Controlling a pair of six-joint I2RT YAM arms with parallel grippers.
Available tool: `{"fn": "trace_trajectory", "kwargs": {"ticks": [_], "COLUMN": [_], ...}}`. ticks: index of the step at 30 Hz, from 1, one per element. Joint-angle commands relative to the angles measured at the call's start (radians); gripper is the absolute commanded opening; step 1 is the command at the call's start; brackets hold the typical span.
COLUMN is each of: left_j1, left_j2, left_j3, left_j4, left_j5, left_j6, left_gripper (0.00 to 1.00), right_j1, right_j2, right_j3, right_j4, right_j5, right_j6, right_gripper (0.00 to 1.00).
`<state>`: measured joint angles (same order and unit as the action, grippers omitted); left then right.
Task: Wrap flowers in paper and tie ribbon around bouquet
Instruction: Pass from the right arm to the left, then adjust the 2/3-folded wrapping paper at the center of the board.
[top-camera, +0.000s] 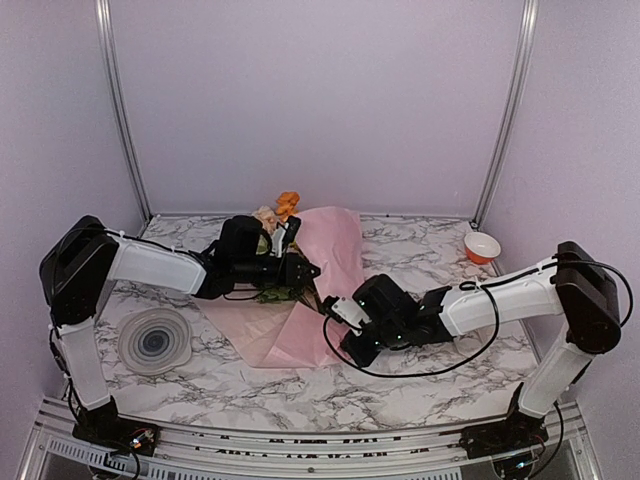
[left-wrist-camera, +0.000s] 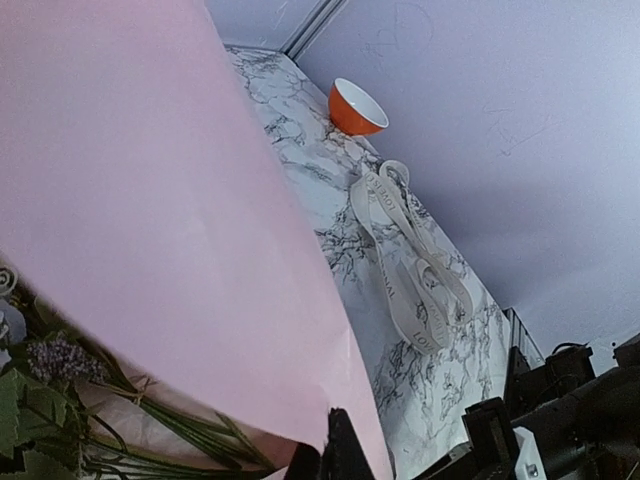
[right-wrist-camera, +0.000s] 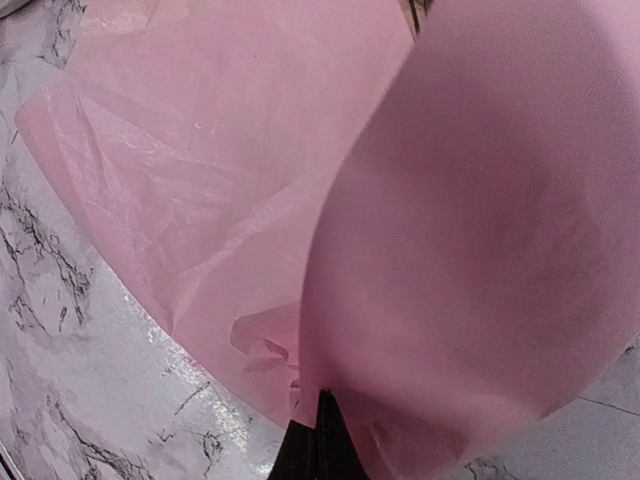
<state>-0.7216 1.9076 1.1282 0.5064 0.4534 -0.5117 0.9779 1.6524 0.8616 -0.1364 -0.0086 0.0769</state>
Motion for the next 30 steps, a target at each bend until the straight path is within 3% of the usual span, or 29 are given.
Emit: {"fn": "trace_trajectory", "kwargs": {"ticks": [1, 6, 11, 19, 24, 30], "left_j1": [0.009, 0.027, 0.030, 0.085, 0.094, 0.101], "left_j2": [-0.090, -0.134, -0.144, -0.125, -0.093, -0.073], "left_j3": [-0.071, -0.123, -0.161, -0.220, -0.211, -0.197], "left_j4": [-0.062, -0.177, -0.229, -0.246, -0.245, -0.245], "left_j5": [-0.033, -0.107, -0.145, -0.170, -0.153, -0.139], "left_j6": [0.032, 0.062, 0.096, 0.126, 0.139, 0.137], "left_gripper": [0.00, 0.00, 0.00, 0.00, 0.00, 0.00], "right_j1": [0.009, 0.010, 0.010, 0.003, -0.051, -0.102], "right_j2": [-0.015, -0.027, -0.039, -0.147, -0.200, -0.125], "right_j3": [0.029, 0.037, 0.051, 0.043, 0.048, 0.079], "right_j4": [-0.024, -0.028, -0.048, -0.077, -0.045, -0.027], "right_j5": [0.006, 0.000, -0.039, -0.131, -0.296, -0.191], "right_j6": [-0.017, -0.028, -0.042, -0.101, -0.080, 0.025], "right_gripper": [0.00, 0.01, 0.35, 0.51, 0.53, 0.46]}}
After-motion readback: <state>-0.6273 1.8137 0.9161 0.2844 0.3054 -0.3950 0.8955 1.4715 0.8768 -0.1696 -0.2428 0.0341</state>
